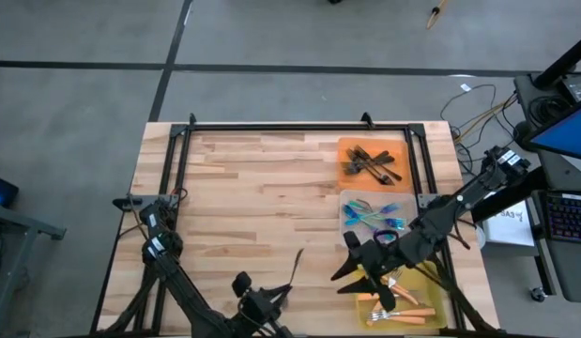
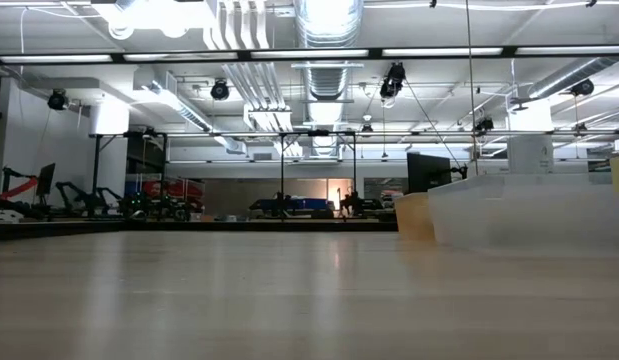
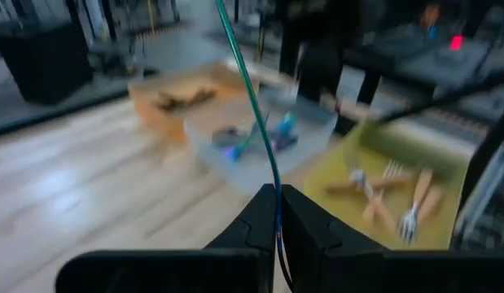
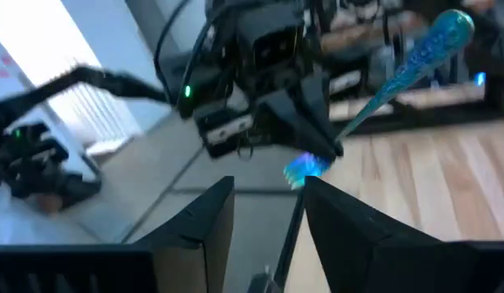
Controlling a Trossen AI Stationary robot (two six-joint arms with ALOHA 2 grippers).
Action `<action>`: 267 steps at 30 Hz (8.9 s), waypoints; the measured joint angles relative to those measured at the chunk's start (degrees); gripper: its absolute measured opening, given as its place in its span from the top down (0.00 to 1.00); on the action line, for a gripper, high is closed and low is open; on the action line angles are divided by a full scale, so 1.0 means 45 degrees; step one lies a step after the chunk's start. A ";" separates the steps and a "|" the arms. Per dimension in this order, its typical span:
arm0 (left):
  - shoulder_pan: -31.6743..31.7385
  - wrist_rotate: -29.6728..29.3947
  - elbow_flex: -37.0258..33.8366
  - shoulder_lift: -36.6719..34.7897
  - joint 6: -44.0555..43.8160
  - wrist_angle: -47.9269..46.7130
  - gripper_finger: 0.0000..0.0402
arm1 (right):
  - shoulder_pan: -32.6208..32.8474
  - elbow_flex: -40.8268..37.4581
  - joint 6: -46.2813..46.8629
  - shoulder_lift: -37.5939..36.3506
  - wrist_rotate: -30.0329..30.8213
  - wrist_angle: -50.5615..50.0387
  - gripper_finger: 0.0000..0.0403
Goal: Sort silverware by color (type)
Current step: Put the blue fork into the transparent bin, then return to Home Position
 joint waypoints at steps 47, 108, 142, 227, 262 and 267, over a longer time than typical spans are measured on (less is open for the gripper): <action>0.0678 -0.2525 -0.0010 0.0445 0.3779 0.4423 1.00 | -0.0816 0.0530 -0.2201 0.2691 0.3712 0.4473 0.66; 0.0984 -0.1165 0.0005 0.0095 0.5230 0.2014 0.73 | -0.1103 0.0745 0.7666 0.1722 0.5190 -1.9668 0.98; 0.0944 -0.0596 0.0015 0.0081 0.4600 0.1982 0.73 | -0.3035 -0.1265 0.1867 -0.5578 0.5591 -1.2269 0.73; 0.3642 0.0160 -0.0189 0.0090 0.8962 0.1442 0.73 | -1.3619 -1.1773 -0.0056 -0.7529 0.0609 0.2001 0.73; 0.9049 0.4170 -2.2187 -1.6749 1.5851 1.7276 0.73 | -1.3619 -1.1763 -0.0056 -0.7529 0.0614 0.1996 0.73; 0.9081 0.3531 -2.4920 -1.9559 1.5038 1.8778 0.73 | -1.3619 -1.1763 -0.0056 -0.7529 0.0614 0.1992 0.73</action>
